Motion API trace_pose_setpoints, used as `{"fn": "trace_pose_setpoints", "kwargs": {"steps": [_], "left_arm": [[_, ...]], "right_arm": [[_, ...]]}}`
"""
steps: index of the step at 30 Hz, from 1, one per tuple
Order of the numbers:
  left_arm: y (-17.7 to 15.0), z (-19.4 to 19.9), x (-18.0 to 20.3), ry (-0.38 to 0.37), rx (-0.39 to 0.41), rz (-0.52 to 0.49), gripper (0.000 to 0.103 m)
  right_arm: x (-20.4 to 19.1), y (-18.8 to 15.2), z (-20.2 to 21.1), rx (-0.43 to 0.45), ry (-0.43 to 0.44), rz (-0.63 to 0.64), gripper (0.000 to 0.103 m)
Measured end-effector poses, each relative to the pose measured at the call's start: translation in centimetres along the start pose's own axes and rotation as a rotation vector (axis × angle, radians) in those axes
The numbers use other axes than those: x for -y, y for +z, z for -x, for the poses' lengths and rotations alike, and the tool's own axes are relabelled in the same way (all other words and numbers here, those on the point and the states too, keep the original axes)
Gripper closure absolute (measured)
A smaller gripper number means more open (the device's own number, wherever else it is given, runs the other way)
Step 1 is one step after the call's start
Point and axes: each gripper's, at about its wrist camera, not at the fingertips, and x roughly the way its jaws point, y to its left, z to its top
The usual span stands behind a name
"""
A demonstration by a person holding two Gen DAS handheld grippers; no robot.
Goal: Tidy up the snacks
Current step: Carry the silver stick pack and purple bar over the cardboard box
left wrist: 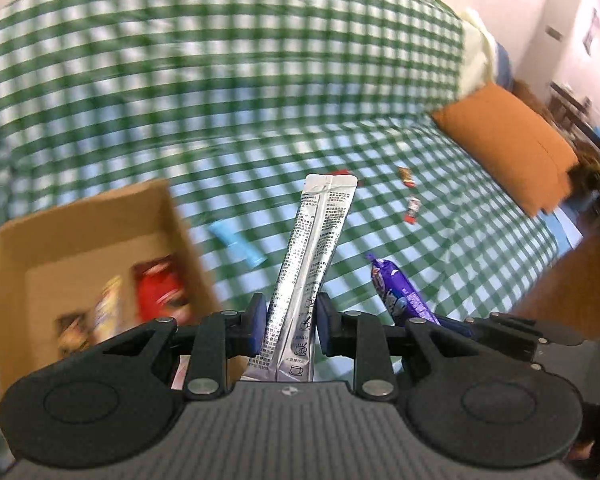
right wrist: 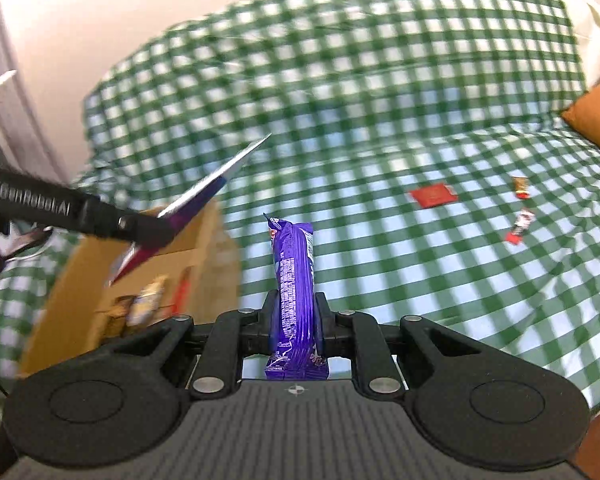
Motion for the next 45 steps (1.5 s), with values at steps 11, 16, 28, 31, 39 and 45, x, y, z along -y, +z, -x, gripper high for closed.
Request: {"fn": "trace_pose_setpoints", "kwargs": {"steps": [11, 16, 28, 31, 39, 45], "left_arm": [[-9.2, 11.2, -6.6, 0.162, 0.085, 0.123, 0.074], [-12.3, 13.6, -7.8, 0.188, 0.113, 0.152, 0.074], [-14.9, 15.7, -8.6, 0.198, 0.170, 0.191, 0.074], [-15.1, 16.0, -8.6, 0.196, 0.178, 0.193, 0.074], [-15.2, 16.4, -8.9, 0.194, 0.191, 0.206, 0.074], [-15.2, 16.3, -9.0, 0.196, 0.190, 0.209, 0.074]], "right_arm": [[-11.5, -3.2, 4.2, -0.073, 0.158, 0.108, 0.085], [-14.4, -4.5, 4.8, -0.099, 0.170, 0.163, 0.085], [-17.3, -5.7, 6.2, -0.100, 0.143, 0.227, 0.085], [-17.6, -5.9, 6.4, -0.096, 0.143, 0.240, 0.085], [-17.9, -6.0, 6.6, -0.092, 0.140, 0.248, 0.085], [-18.0, -5.9, 6.6, -0.098, 0.141, 0.250, 0.085]]}}
